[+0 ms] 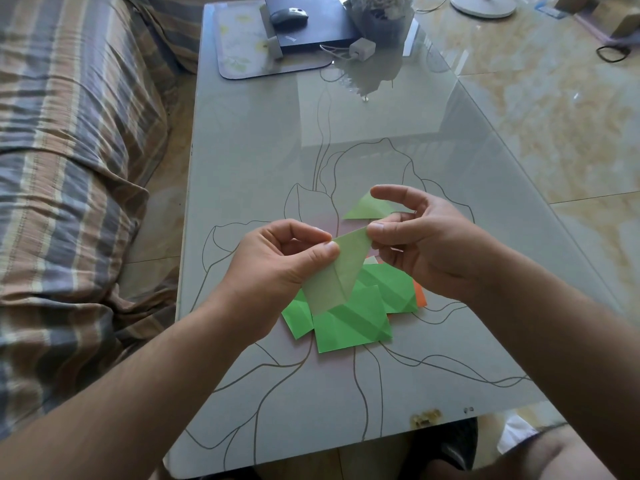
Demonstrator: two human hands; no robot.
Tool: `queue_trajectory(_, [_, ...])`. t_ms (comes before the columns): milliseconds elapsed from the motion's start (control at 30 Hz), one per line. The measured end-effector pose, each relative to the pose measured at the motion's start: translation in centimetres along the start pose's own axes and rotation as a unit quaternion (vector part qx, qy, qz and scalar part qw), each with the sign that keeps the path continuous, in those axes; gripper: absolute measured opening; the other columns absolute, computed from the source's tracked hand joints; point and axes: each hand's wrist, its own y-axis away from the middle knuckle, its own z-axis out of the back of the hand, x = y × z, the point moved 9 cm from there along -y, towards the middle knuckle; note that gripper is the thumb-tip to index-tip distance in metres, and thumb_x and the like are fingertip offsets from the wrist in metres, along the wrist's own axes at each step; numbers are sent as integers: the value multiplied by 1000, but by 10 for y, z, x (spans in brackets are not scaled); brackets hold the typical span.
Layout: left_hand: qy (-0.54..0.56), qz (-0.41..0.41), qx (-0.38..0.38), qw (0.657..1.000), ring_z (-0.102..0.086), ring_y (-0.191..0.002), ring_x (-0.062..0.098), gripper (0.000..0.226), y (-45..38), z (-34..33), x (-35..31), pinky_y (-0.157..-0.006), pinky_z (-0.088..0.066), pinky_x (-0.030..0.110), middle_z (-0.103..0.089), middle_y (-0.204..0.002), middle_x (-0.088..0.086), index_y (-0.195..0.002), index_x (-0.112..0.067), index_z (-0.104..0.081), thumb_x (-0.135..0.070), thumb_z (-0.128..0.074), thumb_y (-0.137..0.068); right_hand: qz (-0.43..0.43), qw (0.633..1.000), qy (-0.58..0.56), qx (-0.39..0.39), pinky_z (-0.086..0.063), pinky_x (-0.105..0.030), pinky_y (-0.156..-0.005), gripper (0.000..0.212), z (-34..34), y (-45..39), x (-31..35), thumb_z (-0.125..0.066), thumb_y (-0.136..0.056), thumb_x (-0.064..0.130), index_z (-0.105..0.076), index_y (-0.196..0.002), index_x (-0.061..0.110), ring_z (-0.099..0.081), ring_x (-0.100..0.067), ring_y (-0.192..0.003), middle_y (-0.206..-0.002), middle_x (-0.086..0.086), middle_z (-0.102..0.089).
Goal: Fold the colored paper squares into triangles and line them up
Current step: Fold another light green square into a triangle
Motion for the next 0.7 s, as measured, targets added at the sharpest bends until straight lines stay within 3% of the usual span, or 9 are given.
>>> queue_trajectory(133, [-2,0,-4,1000,-71,-80,21,18,-1,3,0,-69,-56,32,-76,-87,11,-83,-16,-76,-22,-83,-68,3,1000,-16,-2,-55,-30,-66,69,-1,1,-1,-76,-69,1,-59,-134,15,-67,-21,-66,-74,-7,-66])
queue_trajectory(300, [0,11,8,1000,-70,-76,19,21,0,0,3,-63,-55,29,-75,-85,10,-88,-12,-74,-20,-81,-70,49,998,5,-28,-52,-31,-70,59,2,1,5,-75,-75,-2,-62,-130,15,-65,-17,-62,-67,-4,-59])
queue_trajectory(433, [34,29,-2,999,-72,-81,19,27,-1,2,7,-67,-59,29,-77,-89,7,-97,-13,-75,-19,-78,-70,41,999,-6,-29,-57,-32,-76,67,0,1,2,-79,-72,19,-55,-135,21,-68,-21,-76,-93,-12,-75])
queue_trajectory(500, [63,39,-25,997,-73,-85,19,29,-3,5,11,-76,-60,32,-78,-93,7,-98,-13,-76,-19,-78,-70,26,999,21,-23,-57,-32,-77,56,-2,2,-3,-78,-78,25,-60,-129,15,-68,-24,-81,-93,-9,-76])
queue_trajectory(633, [108,48,-32,992,-74,-92,23,30,-5,4,17,-88,-62,38,-78,-99,10,-101,-10,-74,-17,-77,-72,33,993,111,5,-55,-34,-79,4,-15,6,-9,-71,-94,14,-72,-98,13,-68,-22,-80,-88,-8,-74])
queue_trajectory(700, [110,58,-22,992,-74,-93,25,27,-3,-1,21,-91,-60,41,-77,-98,11,-100,-10,-72,-16,-76,-74,48,991,125,1,-55,-41,-85,10,-16,6,-9,-70,-95,10,-73,-87,15,-67,-23,-80,-86,-9,-73])
